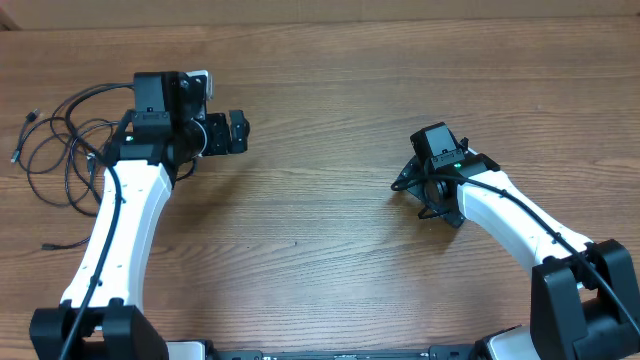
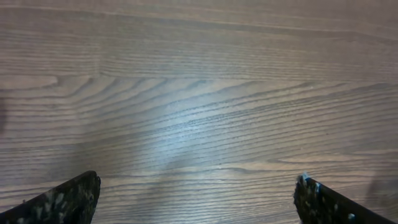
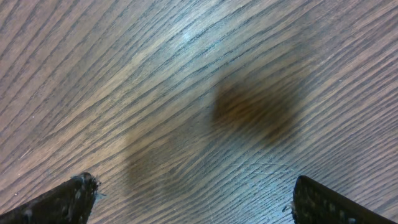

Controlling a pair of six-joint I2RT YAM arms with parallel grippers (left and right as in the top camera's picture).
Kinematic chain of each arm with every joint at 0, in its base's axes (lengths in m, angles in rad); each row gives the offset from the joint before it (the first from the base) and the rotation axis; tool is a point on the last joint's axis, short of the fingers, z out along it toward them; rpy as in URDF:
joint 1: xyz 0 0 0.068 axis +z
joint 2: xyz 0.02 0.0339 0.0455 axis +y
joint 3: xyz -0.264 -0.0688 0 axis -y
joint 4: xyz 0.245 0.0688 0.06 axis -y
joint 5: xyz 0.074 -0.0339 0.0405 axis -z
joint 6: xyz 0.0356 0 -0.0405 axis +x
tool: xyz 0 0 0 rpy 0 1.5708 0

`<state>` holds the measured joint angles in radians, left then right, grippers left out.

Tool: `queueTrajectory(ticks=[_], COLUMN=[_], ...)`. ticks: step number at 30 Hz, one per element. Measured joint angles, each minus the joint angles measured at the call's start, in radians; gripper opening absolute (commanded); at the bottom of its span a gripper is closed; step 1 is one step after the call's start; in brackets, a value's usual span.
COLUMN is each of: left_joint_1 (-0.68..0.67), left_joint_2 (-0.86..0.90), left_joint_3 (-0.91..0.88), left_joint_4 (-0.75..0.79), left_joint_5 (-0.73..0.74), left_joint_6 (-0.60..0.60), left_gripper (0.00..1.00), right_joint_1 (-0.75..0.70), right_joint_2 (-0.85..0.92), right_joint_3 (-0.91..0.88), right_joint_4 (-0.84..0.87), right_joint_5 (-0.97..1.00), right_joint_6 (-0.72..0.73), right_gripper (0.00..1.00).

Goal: Untangle cables

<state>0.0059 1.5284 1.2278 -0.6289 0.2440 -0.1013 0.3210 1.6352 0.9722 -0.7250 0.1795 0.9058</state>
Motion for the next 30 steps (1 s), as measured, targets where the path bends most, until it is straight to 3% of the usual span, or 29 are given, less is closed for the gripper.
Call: queueTrajectory(ticks=[15, 30], left_joint_1=[0.0, -0.011], left_joint_2=[-0.027, -0.047], left_joint_3=[0.0, -0.015], left_joint_4=[-0.001, -0.098], left_joint_5=[-0.003, -0.151], left_joint_6=[0.0, 0.031], left_gripper=[0.99, 1.0], right_joint_1=[0.0, 0.0], right_joint_2=[0.0, 0.0], right_joint_3=[0.0, 0.0], right_joint_4=[0.0, 0.0], right_joint_5=[0.0, 0.0], right_joint_6=[0.0, 0.0], right_gripper=[1.0, 1.0])
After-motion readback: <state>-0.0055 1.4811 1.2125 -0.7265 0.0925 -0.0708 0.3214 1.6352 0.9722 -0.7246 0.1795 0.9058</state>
